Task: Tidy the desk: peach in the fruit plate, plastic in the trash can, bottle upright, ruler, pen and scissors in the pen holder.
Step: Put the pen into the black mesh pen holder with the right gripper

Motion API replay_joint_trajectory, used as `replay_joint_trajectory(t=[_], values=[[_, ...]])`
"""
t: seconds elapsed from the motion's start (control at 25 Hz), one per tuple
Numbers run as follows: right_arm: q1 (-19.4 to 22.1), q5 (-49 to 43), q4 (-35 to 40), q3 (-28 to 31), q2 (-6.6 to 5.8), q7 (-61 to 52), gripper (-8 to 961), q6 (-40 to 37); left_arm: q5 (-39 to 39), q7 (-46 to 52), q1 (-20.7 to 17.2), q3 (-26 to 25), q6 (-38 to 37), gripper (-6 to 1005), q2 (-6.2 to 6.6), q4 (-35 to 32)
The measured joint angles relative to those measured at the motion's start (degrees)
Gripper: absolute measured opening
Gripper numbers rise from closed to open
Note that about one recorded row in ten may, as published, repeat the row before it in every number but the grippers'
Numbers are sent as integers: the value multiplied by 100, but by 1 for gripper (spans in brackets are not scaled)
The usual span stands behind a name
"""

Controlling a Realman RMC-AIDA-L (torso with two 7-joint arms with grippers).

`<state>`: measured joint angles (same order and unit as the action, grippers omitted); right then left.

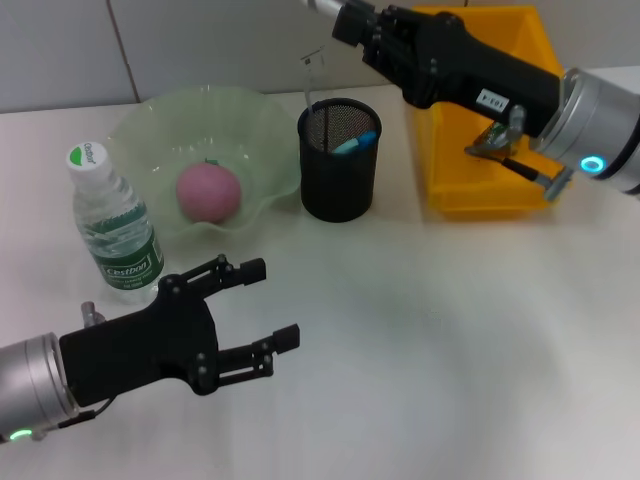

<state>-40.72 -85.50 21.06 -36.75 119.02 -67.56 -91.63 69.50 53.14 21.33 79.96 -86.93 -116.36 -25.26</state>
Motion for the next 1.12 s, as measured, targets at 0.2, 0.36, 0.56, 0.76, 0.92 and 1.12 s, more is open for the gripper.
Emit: replay_joint_trajectory(t=[0.2,0.36,0.56,0.76,0.92,1.12], values=[[-1,-515,733,-3,-8,-801,155,34,156,6,8,-15,0,832,-16,-3],[12,-900,1373,-5,-11,-1490,159,127,173,-25,30,-8,0,832,-18,-6],[8,-1668,2372,-6,-101,-2843,163,358,173,9,54,1,-8,832,-18,-61],[-94,-2692,3441,30,-273,-4298,167,339,172,76,55,8,-94,830,-18,-156],[-380,-3688,4359,53,-450,-5347,170,-94,170,86,49,-18,-147,830,-51,-213],[-983,-4695,4748,98,-649,-5929,174,-692,169,76,22,-74,-116,830,-126,-227]])
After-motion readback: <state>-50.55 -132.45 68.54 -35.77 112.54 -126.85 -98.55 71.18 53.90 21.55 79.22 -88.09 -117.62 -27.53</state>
